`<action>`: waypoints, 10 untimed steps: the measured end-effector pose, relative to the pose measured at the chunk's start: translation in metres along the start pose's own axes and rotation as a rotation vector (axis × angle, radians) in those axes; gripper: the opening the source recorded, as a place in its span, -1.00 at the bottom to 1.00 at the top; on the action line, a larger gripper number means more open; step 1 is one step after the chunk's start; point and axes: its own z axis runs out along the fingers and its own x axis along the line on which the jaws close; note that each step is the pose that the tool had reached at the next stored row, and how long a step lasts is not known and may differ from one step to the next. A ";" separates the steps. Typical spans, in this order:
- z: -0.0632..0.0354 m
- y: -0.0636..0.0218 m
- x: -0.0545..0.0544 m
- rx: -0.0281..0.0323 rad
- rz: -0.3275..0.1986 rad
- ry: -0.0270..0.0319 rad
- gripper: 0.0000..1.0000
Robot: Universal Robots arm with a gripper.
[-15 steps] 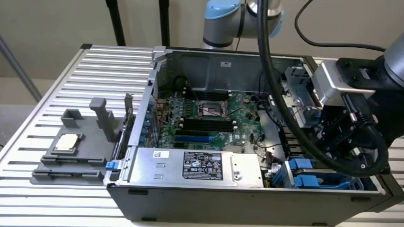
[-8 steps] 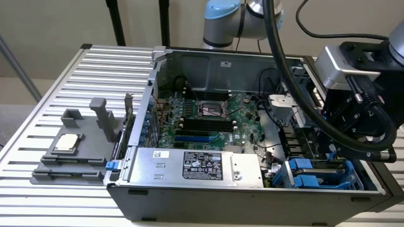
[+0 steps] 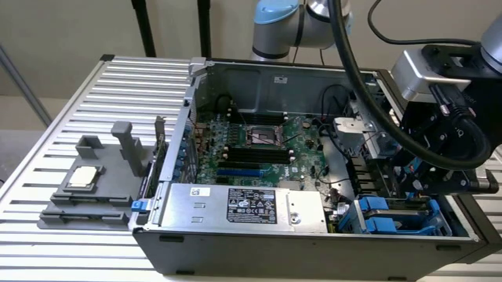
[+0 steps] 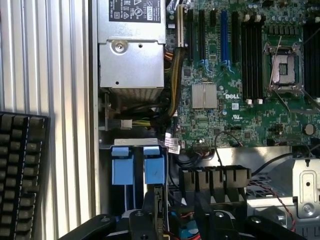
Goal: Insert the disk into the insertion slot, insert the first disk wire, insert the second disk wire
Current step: 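Insert the second disk wire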
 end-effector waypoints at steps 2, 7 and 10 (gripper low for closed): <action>-0.0005 -0.0013 -0.003 0.0004 0.001 0.0069 -0.11; -0.0016 -0.0057 -0.008 0.0019 0.003 0.0326 -0.11; -0.0012 -0.0075 -0.012 0.0027 0.003 0.0465 -0.11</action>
